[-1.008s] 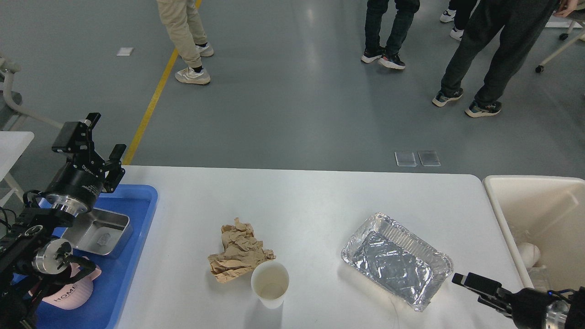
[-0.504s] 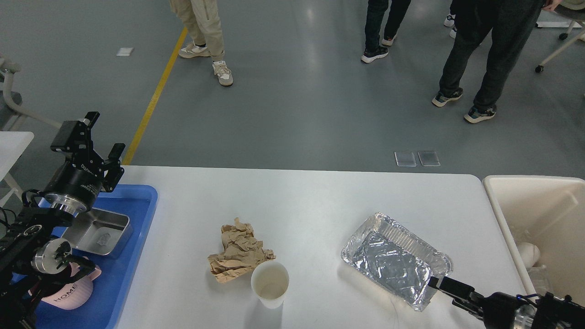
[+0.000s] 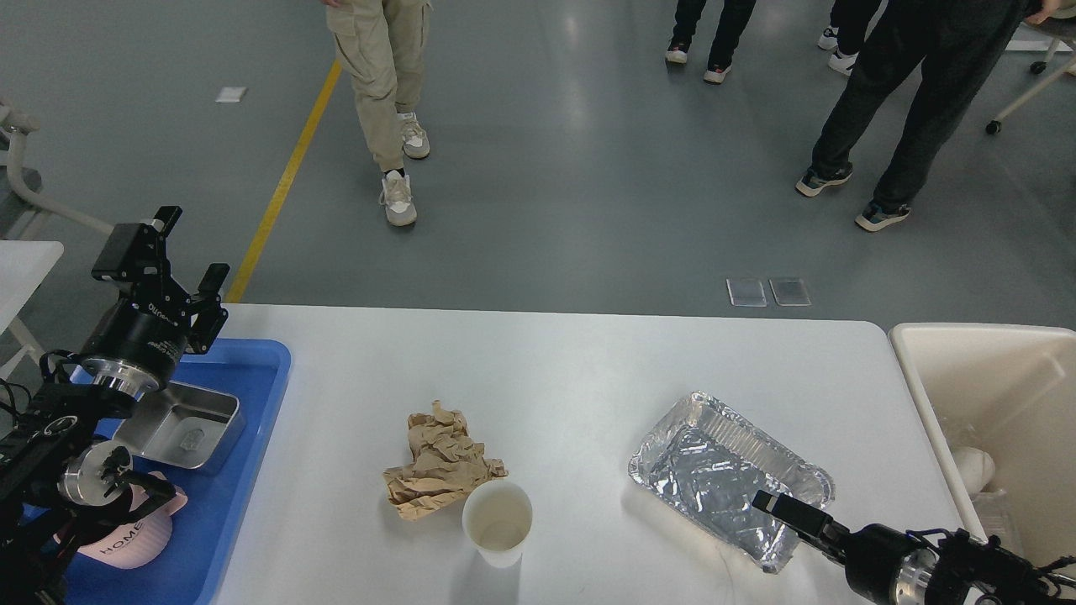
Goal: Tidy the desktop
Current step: 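Grasp the foil tray's side edge with the right gripper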
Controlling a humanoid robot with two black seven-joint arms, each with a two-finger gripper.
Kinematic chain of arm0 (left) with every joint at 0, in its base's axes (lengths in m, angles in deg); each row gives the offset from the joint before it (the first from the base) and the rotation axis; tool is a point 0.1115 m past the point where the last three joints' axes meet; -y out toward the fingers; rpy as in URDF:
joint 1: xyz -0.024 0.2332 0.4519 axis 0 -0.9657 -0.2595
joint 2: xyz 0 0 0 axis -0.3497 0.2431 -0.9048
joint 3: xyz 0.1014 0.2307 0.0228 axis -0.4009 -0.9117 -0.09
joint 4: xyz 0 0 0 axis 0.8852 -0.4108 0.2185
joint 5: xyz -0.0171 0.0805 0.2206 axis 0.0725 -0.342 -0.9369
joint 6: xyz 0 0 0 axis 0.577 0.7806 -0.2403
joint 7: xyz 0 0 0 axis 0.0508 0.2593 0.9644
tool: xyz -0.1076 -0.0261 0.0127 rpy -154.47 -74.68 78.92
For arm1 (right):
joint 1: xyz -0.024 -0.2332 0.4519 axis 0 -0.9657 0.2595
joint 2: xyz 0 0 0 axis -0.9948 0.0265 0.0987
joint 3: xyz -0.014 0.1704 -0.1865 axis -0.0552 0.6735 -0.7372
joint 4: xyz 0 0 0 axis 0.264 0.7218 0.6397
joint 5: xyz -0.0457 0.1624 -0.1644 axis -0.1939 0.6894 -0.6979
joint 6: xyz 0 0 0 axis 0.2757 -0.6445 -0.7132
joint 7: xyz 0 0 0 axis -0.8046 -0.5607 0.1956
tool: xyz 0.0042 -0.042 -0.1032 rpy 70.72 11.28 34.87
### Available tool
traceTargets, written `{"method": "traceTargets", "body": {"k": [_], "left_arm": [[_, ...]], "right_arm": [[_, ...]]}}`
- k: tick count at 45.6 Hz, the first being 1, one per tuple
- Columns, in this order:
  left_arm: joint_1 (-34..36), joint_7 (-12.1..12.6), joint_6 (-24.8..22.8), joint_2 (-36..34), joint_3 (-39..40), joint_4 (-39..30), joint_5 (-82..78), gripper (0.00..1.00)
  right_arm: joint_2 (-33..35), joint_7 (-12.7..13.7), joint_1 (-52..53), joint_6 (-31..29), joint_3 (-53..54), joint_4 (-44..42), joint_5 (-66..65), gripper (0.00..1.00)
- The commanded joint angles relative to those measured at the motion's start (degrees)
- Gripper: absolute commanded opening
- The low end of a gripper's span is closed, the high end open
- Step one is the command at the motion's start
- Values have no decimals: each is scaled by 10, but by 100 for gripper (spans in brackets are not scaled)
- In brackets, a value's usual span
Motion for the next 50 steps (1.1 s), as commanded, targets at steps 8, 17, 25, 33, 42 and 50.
{"method": "traceTargets", "body": {"k": [8,17,25,33,42,50], "left_arm": [[0,-4,0,2,1,0,0,97],[-1,-5,0,2,0,0,0,97],[-2,-6,0,3,1,0,0,97],[-6,-12,0,3,0,-1,0,97],[-6,-12,0,3,1,0,0,97],[-6,-12,0,5,1,-1,0,97]], "right_arm": [[-34,0,-6,16,-1,-37,-1,90],[-38,-1,-4,35,-22,-41,-10,54],[-39,-1,-2,34,-26,-39,-9,48],[-38,-15,-1,34,-26,-37,-9,39],[-34,-17,-1,33,-27,-39,-8,16],[-28,-46,0,31,-41,-38,-9,0]]}}
